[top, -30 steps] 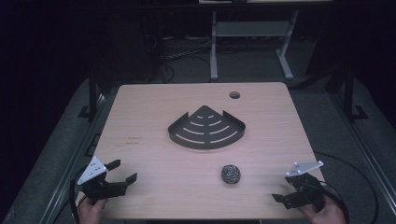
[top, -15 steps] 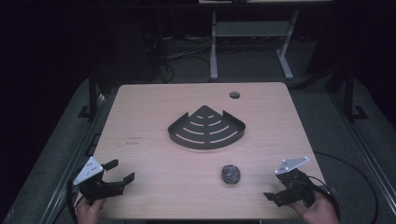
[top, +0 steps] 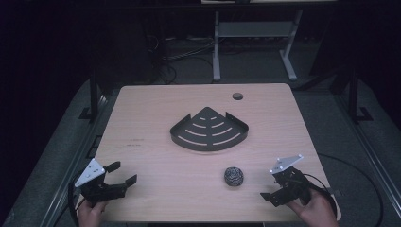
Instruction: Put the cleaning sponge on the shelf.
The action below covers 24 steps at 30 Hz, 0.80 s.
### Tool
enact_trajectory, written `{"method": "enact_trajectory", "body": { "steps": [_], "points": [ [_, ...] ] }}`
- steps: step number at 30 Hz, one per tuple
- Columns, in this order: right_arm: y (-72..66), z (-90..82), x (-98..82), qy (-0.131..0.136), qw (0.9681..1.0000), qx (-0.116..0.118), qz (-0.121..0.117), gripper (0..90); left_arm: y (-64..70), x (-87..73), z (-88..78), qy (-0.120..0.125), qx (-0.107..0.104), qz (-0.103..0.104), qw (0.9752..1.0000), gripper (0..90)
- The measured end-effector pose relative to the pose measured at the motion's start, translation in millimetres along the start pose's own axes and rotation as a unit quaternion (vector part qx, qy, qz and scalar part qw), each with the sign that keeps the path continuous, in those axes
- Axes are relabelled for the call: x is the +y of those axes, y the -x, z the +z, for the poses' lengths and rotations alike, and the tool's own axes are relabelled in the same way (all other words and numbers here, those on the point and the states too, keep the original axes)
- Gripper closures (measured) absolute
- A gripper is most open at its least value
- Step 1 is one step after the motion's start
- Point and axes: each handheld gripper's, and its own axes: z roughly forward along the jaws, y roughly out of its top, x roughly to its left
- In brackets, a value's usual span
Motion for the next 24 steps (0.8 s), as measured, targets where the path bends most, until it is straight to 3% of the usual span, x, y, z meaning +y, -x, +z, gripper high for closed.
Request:
{"method": "enact_trajectory", "body": {
  "steps": [24],
  "points": [
    [-9.2,3.7,32.8,-0.010,0.9993,0.014,-0.034,15.7,-0.6,0.3,-0.6,0.001,-0.001,-0.004,1.0000,13.3]
  ]
}}
